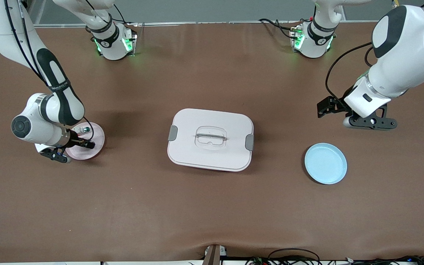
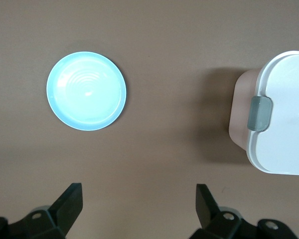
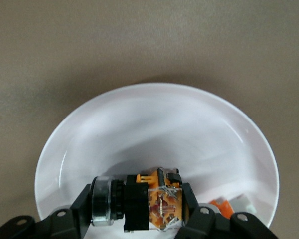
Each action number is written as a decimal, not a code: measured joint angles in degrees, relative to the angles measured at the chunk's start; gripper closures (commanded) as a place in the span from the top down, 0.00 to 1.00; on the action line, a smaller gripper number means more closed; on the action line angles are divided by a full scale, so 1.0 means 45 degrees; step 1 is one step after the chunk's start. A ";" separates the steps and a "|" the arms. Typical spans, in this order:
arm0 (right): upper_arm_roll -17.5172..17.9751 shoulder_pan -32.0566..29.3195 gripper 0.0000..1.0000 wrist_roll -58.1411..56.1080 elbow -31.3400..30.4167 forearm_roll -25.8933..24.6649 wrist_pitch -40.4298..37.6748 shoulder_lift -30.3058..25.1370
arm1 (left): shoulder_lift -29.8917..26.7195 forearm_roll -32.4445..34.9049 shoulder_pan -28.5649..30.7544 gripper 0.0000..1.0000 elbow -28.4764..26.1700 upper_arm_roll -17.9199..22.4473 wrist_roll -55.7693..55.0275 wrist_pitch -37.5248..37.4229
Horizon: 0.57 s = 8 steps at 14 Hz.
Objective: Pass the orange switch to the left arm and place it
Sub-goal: 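Lower the right gripper and grasp the orange switch while the left gripper advances, then lift the orange switch with the right gripper over the white box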
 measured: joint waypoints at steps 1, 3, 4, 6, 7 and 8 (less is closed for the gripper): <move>0.0045 0.0089 0.00 0.0532 0.0283 0.0002 -0.0803 -0.0166 | 0.0000 0.0000 0.0000 1.00 0.0000 0.0001 0.0000 0.0000; 0.0174 0.0706 0.00 0.2294 0.0979 0.0069 -0.2422 -0.0733 | 0.0001 0.0000 0.0000 1.00 0.0000 0.0001 0.0000 0.0000; 0.0288 0.1227 0.00 0.3502 0.1249 0.0343 -0.3052 -0.1101 | 0.0001 0.0000 0.0000 1.00 0.0000 0.0001 0.0000 0.0000; 0.0557 0.2464 0.00 0.5922 0.1513 0.1322 -0.3678 -0.1792 | 0.0000 0.0000 -0.0001 1.00 0.0000 0.0001 0.0003 0.0000; 0.0656 0.3106 0.00 0.7080 0.1575 0.1778 -0.3833 -0.2050 | 0.0000 0.0000 -0.0001 1.00 0.0001 0.0001 0.0004 -0.0001; 0.0726 0.3700 0.00 0.8171 0.1671 0.2196 -0.3961 -0.2225 | 0.0000 0.0000 -0.0001 1.00 0.0002 0.0001 0.0008 -0.0003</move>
